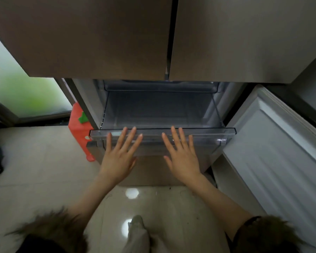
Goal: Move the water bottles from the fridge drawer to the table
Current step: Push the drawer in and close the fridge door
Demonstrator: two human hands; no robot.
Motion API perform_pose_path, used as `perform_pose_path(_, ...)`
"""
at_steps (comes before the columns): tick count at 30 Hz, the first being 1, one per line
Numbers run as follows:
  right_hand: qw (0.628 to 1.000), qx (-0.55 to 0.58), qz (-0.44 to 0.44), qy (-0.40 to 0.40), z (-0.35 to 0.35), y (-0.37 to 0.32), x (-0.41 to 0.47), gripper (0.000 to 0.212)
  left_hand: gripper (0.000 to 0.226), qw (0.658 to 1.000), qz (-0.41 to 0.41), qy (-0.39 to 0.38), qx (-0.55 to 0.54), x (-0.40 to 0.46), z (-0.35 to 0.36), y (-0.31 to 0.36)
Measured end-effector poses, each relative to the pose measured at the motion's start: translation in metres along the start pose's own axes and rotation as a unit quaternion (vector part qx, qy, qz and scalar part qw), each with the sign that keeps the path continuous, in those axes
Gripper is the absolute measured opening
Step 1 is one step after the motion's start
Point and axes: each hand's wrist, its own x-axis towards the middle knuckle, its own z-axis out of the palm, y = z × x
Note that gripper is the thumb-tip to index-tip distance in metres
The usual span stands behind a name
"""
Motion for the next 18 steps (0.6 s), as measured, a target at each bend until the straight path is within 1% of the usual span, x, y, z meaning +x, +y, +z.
perform_pose_path(5,0.999,0.003,-0.036,-0.030,-0.008,0.015,0.041,0.079,0.092,0.999,-0.023,-0.024,0.019,0.039,-0.002,-0.009)
perform_pose_path(9,0.998,-0.023,-0.052,-0.036,-0.006,0.031,0.068,0.077,0.091,0.998,-0.040,-0.046,0.008,0.070,-0.003,-0.017)
perform_pose_path(11,0.997,-0.032,-0.054,-0.043,-0.008,0.038,0.083,0.077,0.087,0.996,-0.061,-0.069,-0.011,0.085,-0.004,-0.019)
perform_pose_path(14,0.999,-0.020,-0.012,-0.033,-0.011,0.042,0.090,0.073,0.082,0.991,-0.092,-0.094,-0.021,0.100,-0.006,-0.015)
perform_pose_path(18,0.999,-0.014,0.043,0.005,0.004,0.044,0.069,0.072,0.071,0.990,-0.116,-0.050,-0.059,0.088,0.003,-0.006)
